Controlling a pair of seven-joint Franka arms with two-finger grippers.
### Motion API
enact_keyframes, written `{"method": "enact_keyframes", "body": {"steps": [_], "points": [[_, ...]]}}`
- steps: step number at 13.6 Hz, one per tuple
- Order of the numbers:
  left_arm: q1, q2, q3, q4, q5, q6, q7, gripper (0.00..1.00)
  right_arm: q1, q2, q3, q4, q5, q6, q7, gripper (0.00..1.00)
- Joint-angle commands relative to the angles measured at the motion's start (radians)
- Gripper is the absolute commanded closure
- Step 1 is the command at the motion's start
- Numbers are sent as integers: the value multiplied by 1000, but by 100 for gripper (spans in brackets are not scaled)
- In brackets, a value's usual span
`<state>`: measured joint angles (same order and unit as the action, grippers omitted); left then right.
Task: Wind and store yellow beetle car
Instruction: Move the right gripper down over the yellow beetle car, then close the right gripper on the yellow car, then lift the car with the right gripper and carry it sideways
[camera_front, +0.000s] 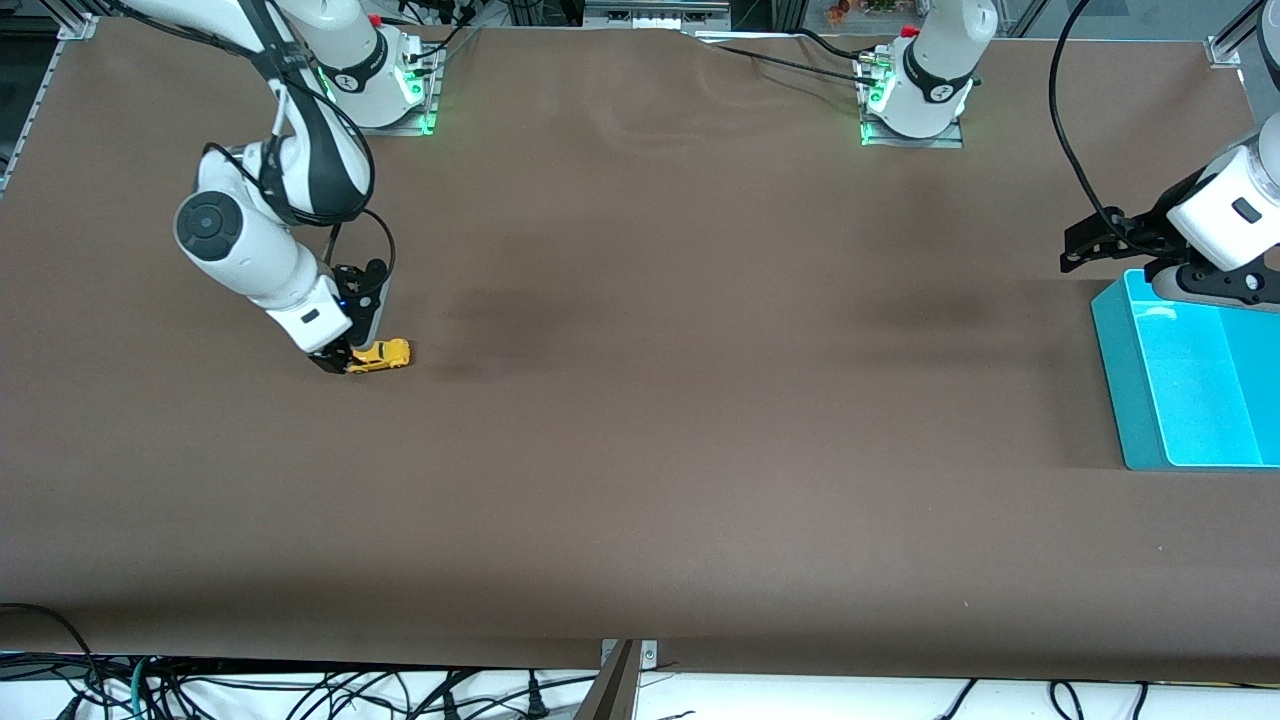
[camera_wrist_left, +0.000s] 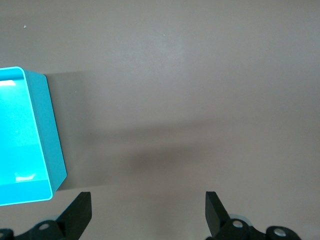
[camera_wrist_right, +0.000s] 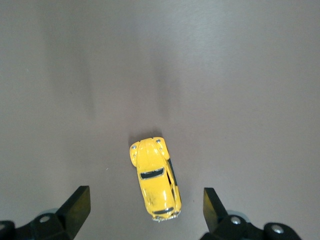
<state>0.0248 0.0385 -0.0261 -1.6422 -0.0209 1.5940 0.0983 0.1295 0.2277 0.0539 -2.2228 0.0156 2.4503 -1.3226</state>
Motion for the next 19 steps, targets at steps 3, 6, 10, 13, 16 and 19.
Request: {"method": "enact_keyframes", "body": {"steps": [3,6,10,13,16,19], "points": [[4,15,-3,36,10,-25,-8,0,-42,84,4,-17,18,128,-182,0],[4,15,-3,35,10,-23,-8,0,-53,134,4,-17,20,188,-224,0],[4,15,-3,35,10,-25,-8,0,-54,160,4,-17,20,207,-228,0],[4,15,-3,36,10,-23,-8,0,-57,165,4,-17,35,207,-227,34],[4,17,-3,36,10,-25,-8,0,-59,170,4,-17,40,207,-227,76],[4,17,-2,35,10,-25,-8,0,-59,176,4,-17,40,207,-227,96]]}}
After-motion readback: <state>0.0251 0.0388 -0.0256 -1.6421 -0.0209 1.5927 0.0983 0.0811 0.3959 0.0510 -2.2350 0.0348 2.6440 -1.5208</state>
